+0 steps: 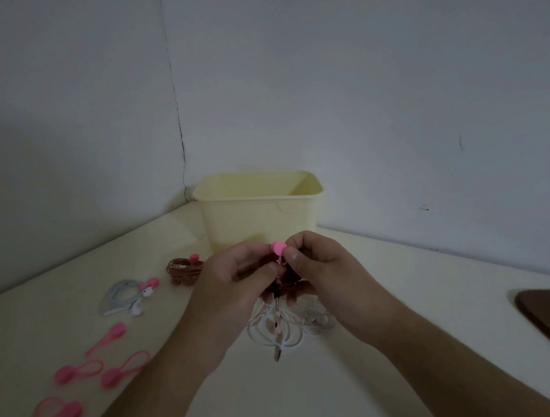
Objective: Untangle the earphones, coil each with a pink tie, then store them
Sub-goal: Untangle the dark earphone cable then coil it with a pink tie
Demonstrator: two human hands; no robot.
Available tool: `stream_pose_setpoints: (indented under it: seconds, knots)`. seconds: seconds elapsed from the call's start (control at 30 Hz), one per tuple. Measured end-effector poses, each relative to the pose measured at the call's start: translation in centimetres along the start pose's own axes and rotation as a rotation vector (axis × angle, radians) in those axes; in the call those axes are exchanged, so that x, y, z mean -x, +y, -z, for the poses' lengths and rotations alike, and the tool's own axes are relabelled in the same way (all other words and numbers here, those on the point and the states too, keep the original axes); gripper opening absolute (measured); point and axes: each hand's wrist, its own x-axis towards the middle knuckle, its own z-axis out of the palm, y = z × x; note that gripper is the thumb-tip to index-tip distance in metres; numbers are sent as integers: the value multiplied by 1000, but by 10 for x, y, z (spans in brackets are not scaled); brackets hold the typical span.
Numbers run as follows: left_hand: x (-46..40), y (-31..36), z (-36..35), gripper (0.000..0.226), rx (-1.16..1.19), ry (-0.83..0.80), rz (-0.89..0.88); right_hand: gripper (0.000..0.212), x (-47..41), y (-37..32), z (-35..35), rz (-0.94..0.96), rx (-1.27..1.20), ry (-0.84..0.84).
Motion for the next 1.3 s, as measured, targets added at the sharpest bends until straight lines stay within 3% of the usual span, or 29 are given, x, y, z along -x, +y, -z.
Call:
stream_pose_setpoints:
  seconds: [0.23,0.43,0.53,0.73,0.83,1.0,1.13,1.3]
  knots:
    - [0,-1,-2,15,-35,44,-54,26,-1,3,-5,74,85,74]
    - [1,1,-4,20,-65,39,-106,3,0,3,-3,159,224,150]
    - [1,0,-3,22,-92,33,-115,8,-1,4,-3,224,282,172]
    - [-1,0,-4,16,-85,64,-27,9,-2,5,-3,115,166,253]
    - [-2,-3,-3,16,-67,66,0,8,-1,2,0,62,102,224]
    - [-1,-4,-2,18,-30,64,7,5,0,-2,8,46,197,122]
    - [0,-6,-7,20,-22,66,40,8,-5,-6,16,54,193,251]
    - [13,-11,-8,10,-444,1,-43,4,-8,-18,23,64,222,447]
